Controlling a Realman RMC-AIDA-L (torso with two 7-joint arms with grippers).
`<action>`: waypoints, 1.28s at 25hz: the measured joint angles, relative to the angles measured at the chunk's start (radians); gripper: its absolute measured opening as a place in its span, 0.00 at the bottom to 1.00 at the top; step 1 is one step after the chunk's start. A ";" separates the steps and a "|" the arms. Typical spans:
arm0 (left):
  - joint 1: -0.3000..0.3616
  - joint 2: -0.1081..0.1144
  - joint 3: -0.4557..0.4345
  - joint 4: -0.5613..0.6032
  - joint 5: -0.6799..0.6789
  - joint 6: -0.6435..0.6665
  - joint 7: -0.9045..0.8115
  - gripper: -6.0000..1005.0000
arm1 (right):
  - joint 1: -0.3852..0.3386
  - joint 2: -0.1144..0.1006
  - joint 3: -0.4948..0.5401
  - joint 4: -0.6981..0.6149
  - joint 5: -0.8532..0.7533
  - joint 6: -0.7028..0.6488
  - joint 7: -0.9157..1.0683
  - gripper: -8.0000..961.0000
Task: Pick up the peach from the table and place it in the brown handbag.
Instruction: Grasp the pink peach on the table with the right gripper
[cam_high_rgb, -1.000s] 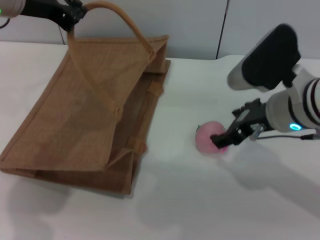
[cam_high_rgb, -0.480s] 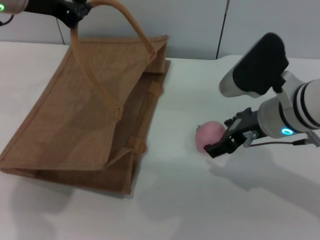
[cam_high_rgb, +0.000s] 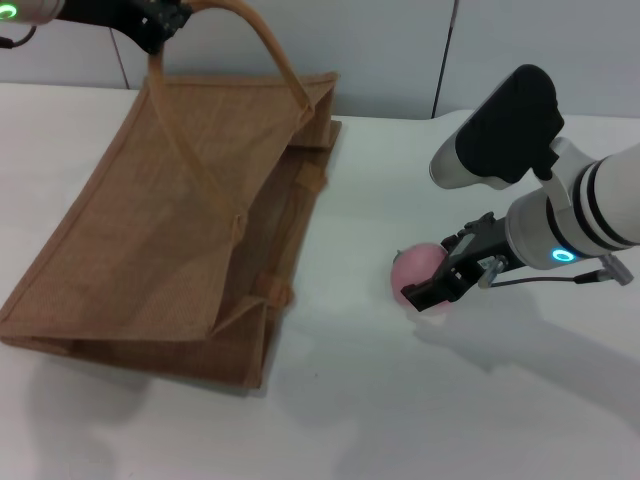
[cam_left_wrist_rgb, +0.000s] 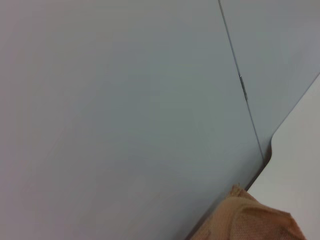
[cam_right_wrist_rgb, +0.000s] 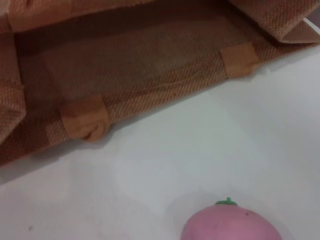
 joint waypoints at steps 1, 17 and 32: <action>-0.001 0.000 0.000 -0.001 0.000 0.000 0.000 0.11 | 0.002 0.000 0.001 0.000 0.000 0.000 0.000 0.92; -0.010 0.000 0.004 -0.005 -0.003 0.000 -0.010 0.11 | 0.040 0.000 -0.006 0.071 0.000 -0.036 0.000 0.92; -0.015 0.000 0.012 -0.009 -0.001 0.000 -0.012 0.11 | 0.102 0.000 -0.005 0.177 0.001 -0.045 -0.023 0.92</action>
